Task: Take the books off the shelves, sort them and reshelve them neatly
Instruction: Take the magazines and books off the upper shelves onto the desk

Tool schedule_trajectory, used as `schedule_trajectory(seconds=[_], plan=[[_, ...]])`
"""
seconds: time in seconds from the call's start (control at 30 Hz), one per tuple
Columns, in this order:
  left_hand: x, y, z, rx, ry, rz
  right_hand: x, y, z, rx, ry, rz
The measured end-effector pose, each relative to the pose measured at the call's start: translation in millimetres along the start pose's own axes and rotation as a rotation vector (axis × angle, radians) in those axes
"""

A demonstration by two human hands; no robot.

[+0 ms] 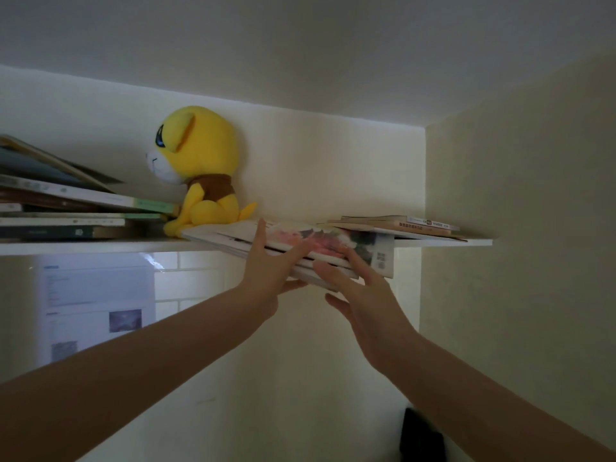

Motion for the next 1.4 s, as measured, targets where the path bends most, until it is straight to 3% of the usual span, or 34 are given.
schedule_trajectory(seconds=[0.13, 0.27, 0.33, 0.43, 0.63, 0.8, 1.27, 1.4], plan=[[1.7, 2.7, 1.3, -0.079, -0.020, 0.065, 1.0, 15.7, -4.3, -0.050, -0.012, -0.025], [2.1, 7.4, -5.0, -0.080, 0.013, 0.043, 13.6, 56.1, -16.6, -0.091, 0.021, 0.046], [1.4, 11.9, -7.4, -0.060, 0.008, 0.022, 24.2, 67.8, -25.5, -0.121, 0.055, 0.002], [-1.9, 18.3, -8.6, -0.037, 0.001, -0.009, 45.2, 68.5, -28.0, -0.155, 0.041, -0.118], [-14.5, 41.3, -13.9, -0.003, 0.026, -0.103, 58.9, 69.2, -20.8, -0.224, 0.055, -0.130], [-17.7, 63.9, -21.0, 0.006, 0.079, -0.137, 50.2, 47.7, 14.0, -0.201, -0.033, -0.271], [-3.2, 89.0, 0.2, 0.132, 0.099, -0.197, 34.9, 41.2, 9.1, -0.153, 0.023, -0.153], [3.4, 93.3, 3.3, 0.153, 0.126, -0.230, 39.0, 31.9, 2.7, -0.256, 0.085, -0.260]])
Point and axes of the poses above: each hand's wrist, its own x-axis towards the middle knuckle, its own y-axis out of the back of the hand, z = x × y, the point moved 10 cm from there along x, towards the middle knuckle, and after that the axes turned 5 degrees about y, right-handed, at the moved point
